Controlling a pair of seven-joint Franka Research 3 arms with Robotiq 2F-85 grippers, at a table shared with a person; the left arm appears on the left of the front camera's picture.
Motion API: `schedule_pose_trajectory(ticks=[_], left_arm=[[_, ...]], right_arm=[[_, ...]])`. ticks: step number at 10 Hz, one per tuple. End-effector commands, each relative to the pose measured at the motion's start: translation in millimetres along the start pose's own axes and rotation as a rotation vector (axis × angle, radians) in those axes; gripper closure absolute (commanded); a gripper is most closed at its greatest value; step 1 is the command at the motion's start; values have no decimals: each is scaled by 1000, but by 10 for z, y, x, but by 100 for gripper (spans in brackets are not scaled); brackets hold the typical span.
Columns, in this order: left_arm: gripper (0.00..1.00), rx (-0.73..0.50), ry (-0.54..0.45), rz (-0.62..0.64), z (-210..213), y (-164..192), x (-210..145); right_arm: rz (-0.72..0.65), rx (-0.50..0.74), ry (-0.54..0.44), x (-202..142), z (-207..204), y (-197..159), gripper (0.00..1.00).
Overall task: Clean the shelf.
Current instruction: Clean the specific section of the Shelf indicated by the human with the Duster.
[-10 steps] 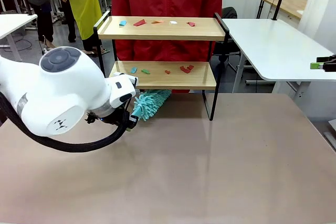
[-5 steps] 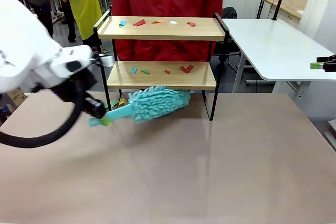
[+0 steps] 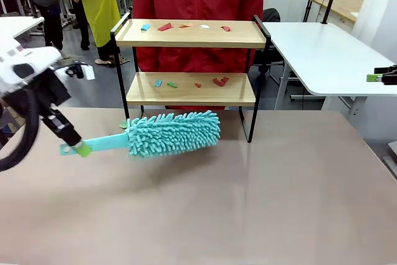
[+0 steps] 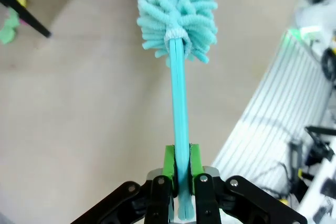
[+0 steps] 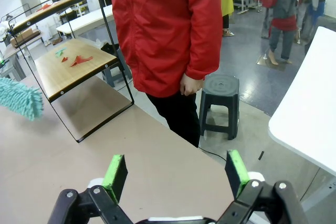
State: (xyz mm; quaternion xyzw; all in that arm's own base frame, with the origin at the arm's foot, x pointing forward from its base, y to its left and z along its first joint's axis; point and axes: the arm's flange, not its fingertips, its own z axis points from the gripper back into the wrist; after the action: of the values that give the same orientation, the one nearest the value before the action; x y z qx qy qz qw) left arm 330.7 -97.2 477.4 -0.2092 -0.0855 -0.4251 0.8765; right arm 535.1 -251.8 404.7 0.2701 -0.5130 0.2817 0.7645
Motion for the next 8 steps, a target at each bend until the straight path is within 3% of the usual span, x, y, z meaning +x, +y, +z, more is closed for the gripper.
schedule_pose_trajectory(ticks=[1,6,8], left_arm=[[87,-34,68,-119,463,-108,16],[87,141,566,-187,1435,-453,446],[87,192,672,-192,1660,-562,540]], right_arm=[[3,1,1,16,-4,19,0],[3,1,1,16,-4,19,0],[3,1,1,16,-4,19,0]])
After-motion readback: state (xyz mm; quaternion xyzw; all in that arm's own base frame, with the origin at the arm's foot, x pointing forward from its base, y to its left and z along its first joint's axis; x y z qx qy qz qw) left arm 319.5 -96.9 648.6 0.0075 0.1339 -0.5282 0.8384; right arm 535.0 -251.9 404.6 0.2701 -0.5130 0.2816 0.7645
